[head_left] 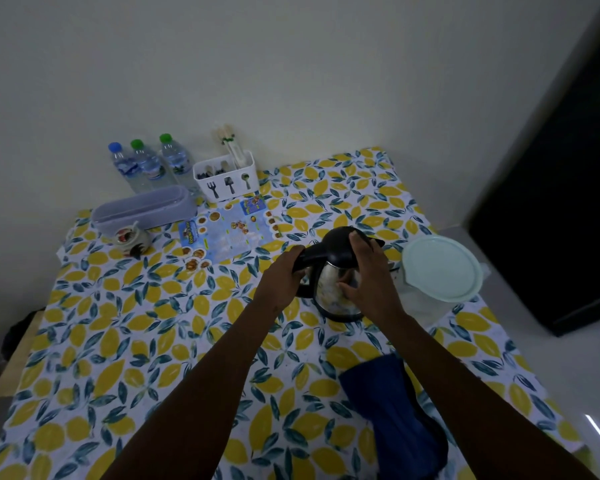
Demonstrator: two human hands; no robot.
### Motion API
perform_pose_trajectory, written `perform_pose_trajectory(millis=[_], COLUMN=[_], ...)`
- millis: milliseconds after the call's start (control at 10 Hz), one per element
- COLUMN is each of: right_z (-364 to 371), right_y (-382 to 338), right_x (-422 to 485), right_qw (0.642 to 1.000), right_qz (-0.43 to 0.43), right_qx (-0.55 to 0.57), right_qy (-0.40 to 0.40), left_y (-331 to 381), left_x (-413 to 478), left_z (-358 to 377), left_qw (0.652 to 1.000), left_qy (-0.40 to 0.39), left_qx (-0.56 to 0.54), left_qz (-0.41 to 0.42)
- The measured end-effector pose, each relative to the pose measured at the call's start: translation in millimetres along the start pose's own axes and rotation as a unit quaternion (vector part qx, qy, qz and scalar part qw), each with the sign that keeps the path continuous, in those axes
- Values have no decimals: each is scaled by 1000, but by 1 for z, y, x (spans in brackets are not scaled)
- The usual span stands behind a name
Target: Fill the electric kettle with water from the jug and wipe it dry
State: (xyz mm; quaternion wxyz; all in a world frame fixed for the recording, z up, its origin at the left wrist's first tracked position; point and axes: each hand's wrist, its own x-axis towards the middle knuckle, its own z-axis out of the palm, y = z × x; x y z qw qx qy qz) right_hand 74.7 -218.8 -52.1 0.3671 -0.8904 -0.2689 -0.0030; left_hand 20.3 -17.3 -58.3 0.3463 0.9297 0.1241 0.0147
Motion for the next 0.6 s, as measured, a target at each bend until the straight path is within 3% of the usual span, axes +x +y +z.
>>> perform_pose_trajectory(millis=[300,400,600], right_z=[0,0,-4], right_y=[-2,-10,-47], right_x=[-1,-7,17], right_qw=[995,983,971], right_qz=[-10,-39,-105], right_qx=[-94,-176,-212], right_qy=[-5,22,-12], left_y=[14,19,19], left_x=[-15,-32,-45], left_z=[-8,-12,-56], left_qw=[1000,996,986], left_qy=[10,30,88], left_qx=[17,71,136], left_qz=[4,37,44])
